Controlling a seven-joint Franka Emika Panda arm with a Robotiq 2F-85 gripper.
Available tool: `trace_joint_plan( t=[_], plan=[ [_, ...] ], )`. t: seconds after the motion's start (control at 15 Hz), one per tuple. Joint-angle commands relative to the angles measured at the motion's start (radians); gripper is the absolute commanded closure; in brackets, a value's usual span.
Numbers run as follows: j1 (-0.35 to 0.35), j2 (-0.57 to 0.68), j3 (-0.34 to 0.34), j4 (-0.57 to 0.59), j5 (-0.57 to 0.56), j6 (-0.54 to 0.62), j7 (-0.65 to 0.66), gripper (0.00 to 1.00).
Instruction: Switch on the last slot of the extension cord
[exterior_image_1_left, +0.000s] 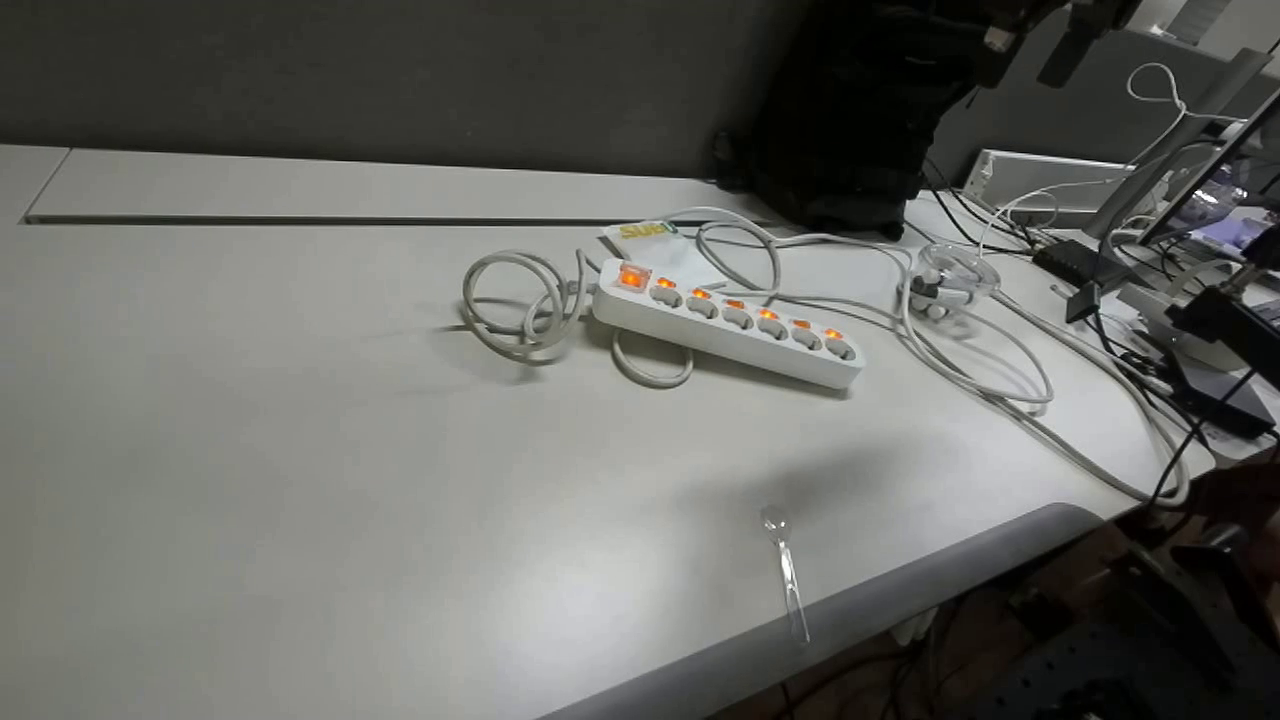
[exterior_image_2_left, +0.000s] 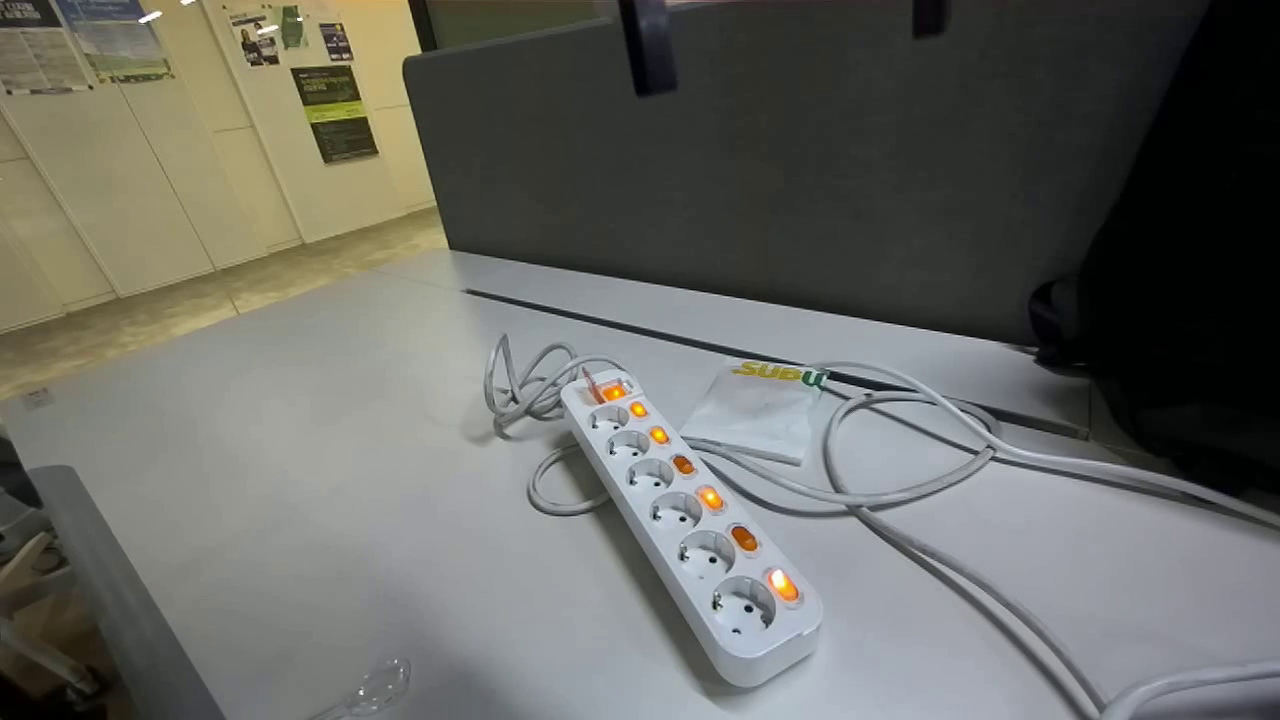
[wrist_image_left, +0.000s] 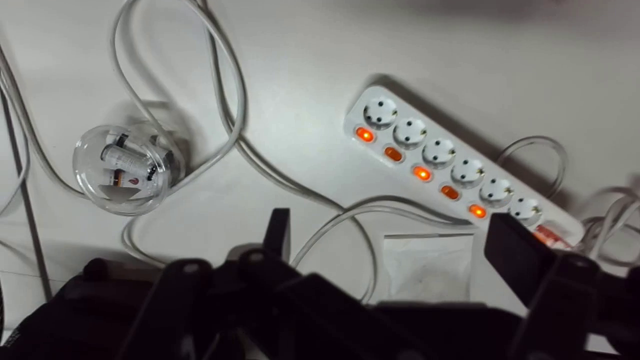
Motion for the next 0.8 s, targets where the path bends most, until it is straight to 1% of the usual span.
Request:
trace_joint_plan(
  t=[0.0, 0.07, 0.13, 0.2, 0.53, 0.73],
  plan=[
    [-0.030, 0.084, 0.012, -0.010, -0.002, 0.105, 0.102, 0.00],
    [-0.035, 0.116, 0.012, -0.009, 0.002, 0.115, 0.111, 0.00],
    [-0.039, 0.144, 0.012, -0.005, 0.021, 0.116, 0.110, 0.23],
    [-0.043, 0.173, 0.013, -0.002, 0.039, 0.117, 0.108, 0.26],
    [-0.055, 0.276, 0.033, 0.006, 0.123, 0.109, 0.121, 0.62],
    [-0.055, 0.317, 0.046, 0.003, 0.187, 0.126, 0.201, 0.81]
  ],
)
